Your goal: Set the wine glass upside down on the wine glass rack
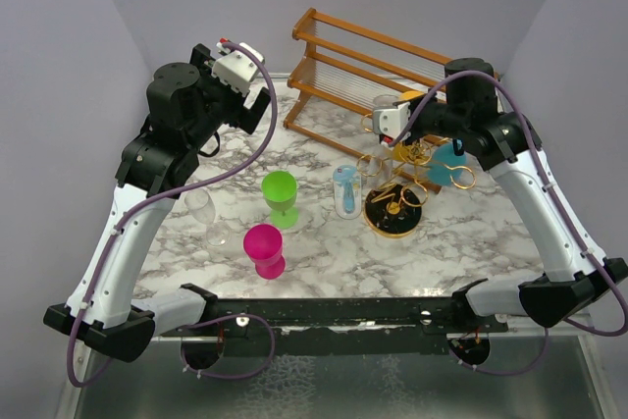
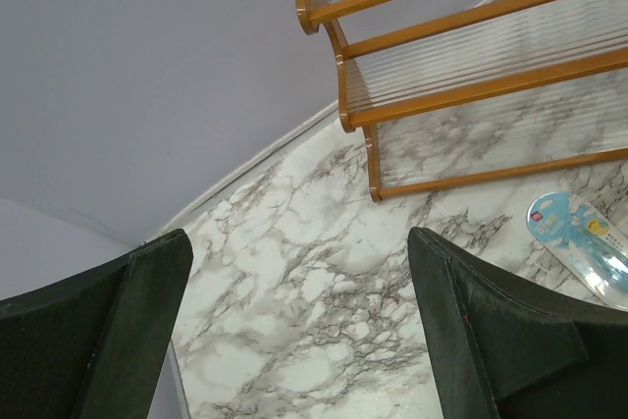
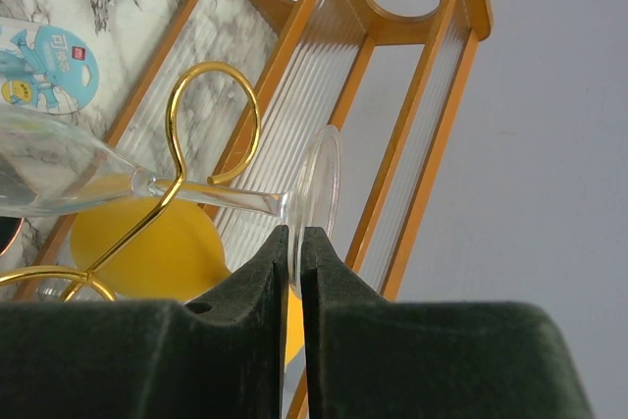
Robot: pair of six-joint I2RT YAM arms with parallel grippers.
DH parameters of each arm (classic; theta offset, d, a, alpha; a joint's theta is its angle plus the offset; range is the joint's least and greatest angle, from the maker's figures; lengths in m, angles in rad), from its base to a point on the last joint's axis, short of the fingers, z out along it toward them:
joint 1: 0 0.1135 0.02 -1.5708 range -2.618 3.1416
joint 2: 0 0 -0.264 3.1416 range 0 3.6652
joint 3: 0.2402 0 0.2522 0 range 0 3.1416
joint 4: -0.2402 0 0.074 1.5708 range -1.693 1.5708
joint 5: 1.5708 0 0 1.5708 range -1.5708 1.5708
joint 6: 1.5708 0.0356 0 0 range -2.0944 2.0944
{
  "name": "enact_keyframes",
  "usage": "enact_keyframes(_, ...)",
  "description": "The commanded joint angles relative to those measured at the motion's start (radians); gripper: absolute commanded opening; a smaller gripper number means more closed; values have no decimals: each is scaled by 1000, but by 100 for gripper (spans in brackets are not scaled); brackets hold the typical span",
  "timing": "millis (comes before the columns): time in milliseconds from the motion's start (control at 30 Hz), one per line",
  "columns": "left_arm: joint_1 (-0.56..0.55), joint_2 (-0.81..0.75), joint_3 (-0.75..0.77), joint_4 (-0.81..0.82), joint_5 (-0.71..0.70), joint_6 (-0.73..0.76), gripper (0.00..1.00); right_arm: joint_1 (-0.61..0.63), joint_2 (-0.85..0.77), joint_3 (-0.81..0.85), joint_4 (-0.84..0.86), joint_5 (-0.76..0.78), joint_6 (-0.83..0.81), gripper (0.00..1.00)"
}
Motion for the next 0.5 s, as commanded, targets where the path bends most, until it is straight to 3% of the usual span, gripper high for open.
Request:
enact_keyframes(0, 3, -7, -3, 23, 22, 3, 94, 5, -15, 44, -3, -61, 2, 9)
enact_keyframes(467, 4, -8, -6, 19, 22, 11, 94, 5, 5, 54, -21, -132, -10, 10)
